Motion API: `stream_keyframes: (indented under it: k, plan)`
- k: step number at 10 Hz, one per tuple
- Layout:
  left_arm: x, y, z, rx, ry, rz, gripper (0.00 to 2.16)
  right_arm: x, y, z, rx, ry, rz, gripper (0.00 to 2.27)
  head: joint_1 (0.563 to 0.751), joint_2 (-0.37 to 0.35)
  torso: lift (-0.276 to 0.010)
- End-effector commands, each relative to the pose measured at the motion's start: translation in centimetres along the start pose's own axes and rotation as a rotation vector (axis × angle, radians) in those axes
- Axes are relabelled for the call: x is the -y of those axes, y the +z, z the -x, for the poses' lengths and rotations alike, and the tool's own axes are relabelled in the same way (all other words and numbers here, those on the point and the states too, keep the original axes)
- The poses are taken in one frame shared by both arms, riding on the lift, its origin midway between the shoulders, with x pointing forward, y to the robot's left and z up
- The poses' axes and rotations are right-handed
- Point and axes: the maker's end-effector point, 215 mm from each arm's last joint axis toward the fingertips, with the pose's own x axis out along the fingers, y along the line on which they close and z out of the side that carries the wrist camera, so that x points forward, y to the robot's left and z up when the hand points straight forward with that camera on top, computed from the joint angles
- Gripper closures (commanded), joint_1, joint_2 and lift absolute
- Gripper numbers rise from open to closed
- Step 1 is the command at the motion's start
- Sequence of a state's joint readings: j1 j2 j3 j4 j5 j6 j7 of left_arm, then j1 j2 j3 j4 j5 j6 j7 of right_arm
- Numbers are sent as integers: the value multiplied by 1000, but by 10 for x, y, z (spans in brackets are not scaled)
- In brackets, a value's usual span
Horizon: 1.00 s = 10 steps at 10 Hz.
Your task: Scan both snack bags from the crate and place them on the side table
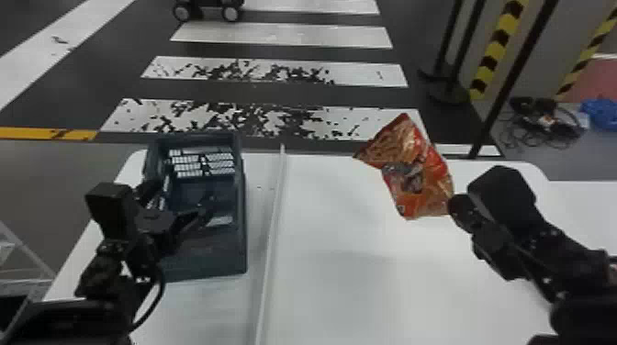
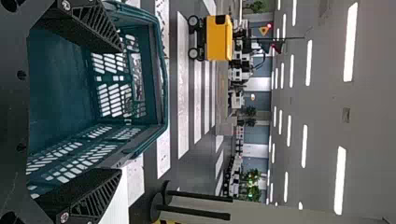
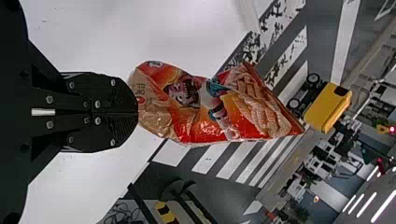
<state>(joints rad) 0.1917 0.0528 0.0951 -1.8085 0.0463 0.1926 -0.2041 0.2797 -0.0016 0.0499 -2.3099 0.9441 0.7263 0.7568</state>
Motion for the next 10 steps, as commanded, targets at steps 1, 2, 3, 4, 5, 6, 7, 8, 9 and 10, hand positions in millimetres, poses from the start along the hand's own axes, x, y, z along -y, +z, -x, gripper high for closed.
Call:
stream_keyframes:
  k: [1, 2, 3, 4, 5, 6, 7, 8, 9, 10]
  plan:
    - [-1, 0, 0, 0, -1, 0, 87, -19, -3, 3, -13, 42, 132, 2240, 695, 3, -98]
    - [1, -1, 0, -1, -4, 1, 87, -42, -6, 4, -6, 111, 235, 2240, 695, 16, -98]
    - [1, -1, 0, -1, -4, 1, 87, -73, -8, 9, 18, 195, 340, 2240, 695, 32, -98]
    - [2, -2, -1, -3, -5, 1, 87, -98, -19, 10, 12, 232, 477, 2243, 695, 43, -98]
    - [2, -3, -1, -6, -5, 3, 87, -125, -32, 14, 8, 293, 592, 2243, 695, 68, -98]
    - [2, -4, -1, -7, -5, 4, 87, -154, -45, 22, 7, 383, 657, 2240, 695, 78, -98]
    - [0, -5, -1, -8, 0, 4, 87, -170, -54, 29, 8, 411, 693, 2240, 695, 101, -98]
    - [-2, -6, -1, -10, 4, 3, 87, -182, -61, 35, 6, 437, 694, 2240, 695, 118, -98]
    - [-1, -6, -2, -12, 3, 3, 87, -181, -67, 36, -14, 434, 663, 1993, 695, 131, -98]
    - [-1, -7, -2, -12, 4, 3, 87, -174, -74, 35, -49, 423, 591, 802, 695, 137, -98]
